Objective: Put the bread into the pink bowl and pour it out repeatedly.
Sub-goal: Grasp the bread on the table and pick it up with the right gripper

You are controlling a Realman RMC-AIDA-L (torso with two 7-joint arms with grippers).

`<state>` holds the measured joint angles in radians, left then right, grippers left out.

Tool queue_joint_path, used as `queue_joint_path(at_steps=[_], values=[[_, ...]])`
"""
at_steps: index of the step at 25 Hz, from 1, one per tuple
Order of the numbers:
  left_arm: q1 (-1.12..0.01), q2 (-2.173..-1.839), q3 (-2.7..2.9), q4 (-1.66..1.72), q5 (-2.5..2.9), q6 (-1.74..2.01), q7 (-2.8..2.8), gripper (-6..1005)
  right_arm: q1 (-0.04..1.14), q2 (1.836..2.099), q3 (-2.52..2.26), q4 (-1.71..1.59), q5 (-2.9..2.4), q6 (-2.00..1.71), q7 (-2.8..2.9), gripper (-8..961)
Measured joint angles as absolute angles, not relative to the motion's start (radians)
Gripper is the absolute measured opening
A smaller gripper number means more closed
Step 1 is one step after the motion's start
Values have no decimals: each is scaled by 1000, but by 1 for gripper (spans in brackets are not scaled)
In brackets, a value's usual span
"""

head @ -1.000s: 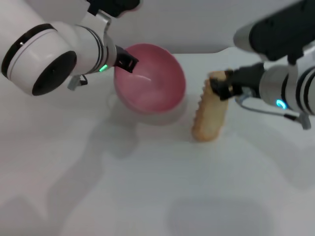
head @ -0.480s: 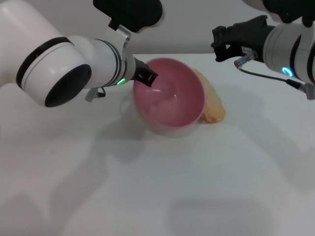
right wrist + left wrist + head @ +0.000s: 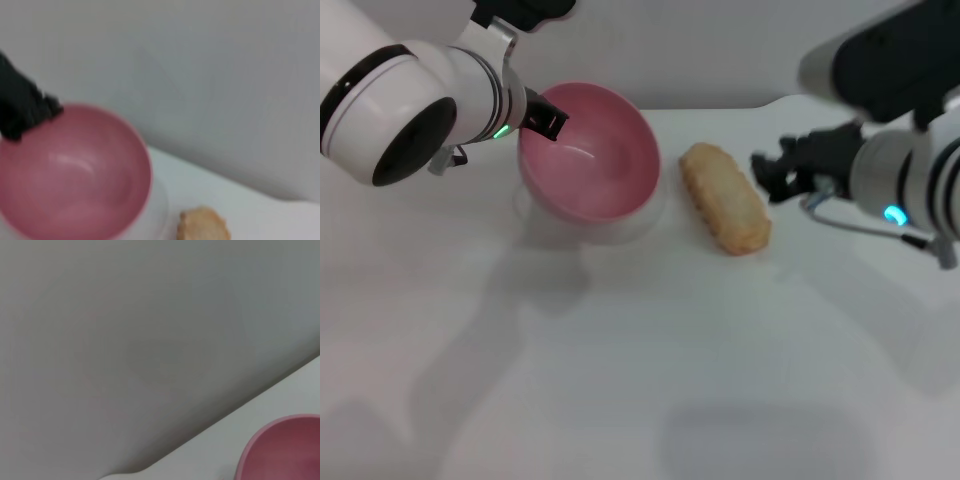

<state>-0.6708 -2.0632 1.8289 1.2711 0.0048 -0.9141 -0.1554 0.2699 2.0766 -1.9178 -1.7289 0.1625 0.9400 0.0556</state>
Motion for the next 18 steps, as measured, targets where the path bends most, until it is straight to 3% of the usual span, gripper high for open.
queue_joint_path(at_steps=[5,18], values=[[-672,-2062,1826,1268,13,-922,-152,43,295,2079,-1925,-1637,168,893,89,234],[-670,-2065,1834,1276,13,-926,-143,42,362,2079,-1884,-1449,177,813,150,760]])
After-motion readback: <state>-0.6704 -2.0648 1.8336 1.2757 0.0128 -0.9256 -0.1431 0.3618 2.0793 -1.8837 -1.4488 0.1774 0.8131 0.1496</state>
